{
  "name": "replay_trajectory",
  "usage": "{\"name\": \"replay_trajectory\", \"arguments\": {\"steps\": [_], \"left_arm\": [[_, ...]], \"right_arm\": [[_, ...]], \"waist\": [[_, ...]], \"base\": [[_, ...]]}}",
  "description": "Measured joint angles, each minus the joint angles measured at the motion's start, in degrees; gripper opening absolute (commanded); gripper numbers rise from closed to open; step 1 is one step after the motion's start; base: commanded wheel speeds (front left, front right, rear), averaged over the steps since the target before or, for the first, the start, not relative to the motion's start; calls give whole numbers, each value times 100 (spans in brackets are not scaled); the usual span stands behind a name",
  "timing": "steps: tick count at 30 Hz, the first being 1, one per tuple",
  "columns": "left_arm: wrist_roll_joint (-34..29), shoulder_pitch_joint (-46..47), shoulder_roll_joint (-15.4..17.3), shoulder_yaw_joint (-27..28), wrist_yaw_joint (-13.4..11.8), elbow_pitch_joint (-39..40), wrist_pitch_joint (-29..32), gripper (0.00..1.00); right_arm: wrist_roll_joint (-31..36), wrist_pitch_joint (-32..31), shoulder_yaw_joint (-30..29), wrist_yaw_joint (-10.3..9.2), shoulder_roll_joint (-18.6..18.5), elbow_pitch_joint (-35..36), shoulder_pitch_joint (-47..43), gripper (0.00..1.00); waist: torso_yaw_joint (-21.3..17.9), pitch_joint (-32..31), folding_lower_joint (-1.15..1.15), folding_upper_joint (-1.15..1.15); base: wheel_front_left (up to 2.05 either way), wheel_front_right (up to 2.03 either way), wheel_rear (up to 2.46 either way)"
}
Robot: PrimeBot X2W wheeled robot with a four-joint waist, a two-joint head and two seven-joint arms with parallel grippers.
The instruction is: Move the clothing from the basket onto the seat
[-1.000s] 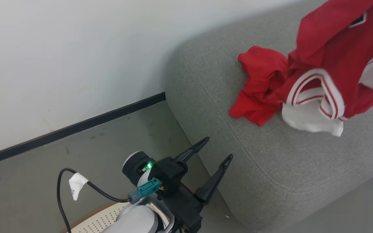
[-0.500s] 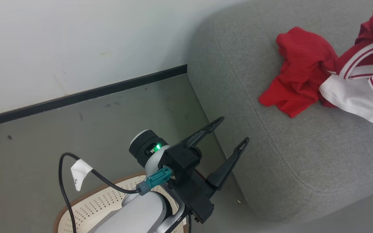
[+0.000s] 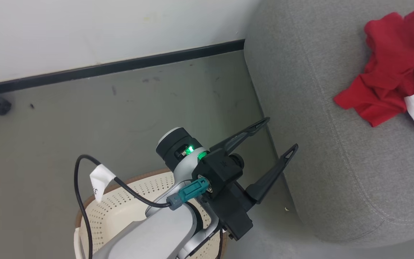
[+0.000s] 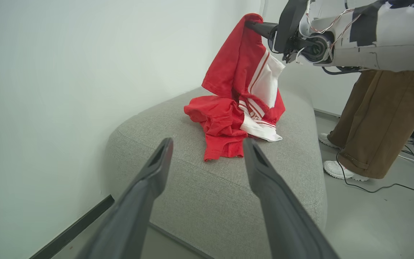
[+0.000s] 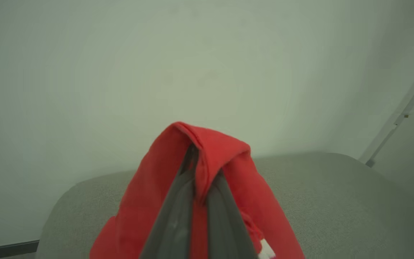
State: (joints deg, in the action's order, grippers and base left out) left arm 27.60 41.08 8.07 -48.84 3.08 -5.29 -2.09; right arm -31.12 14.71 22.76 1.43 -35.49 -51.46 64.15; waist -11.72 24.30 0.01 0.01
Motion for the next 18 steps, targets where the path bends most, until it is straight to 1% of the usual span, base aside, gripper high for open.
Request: {"name": "replay_trajectory", "arguments": {"steps": [5,9,14,15,17,18], "left_arm": [[-4,4,-4,3,0,-30,-1,100],[-4,9,-1,4,0,-82,-3,100],[-4,13,2,13,-1,-130,-11,100],[-5,13,11,21,-4,-130,-13,100],[-5,13,38,42,-4,-133,-55,100],[-5,13,46,47,-4,-142,-56,100]], "right_arm": [[92,0,144,9,401,-385,66,0],[93,0,182,18,492,-677,70,0],[93,0,187,107,637,-920,66,0],[92,0,188,120,670,-980,66,19],[92,0,203,154,747,-1049,65,48],[92,0,214,160,788,-1061,65,83]], "waist": [[159,163,0,0],[227,234,0,0],[237,269,0,-1],[229,274,0,-1],[201,282,-1,0],[185,285,-1,-1]], "base": [[0,0,0],[0,0,0],[0,0,0],[0,0,0],[0,0,0],[0,0,0]]}}
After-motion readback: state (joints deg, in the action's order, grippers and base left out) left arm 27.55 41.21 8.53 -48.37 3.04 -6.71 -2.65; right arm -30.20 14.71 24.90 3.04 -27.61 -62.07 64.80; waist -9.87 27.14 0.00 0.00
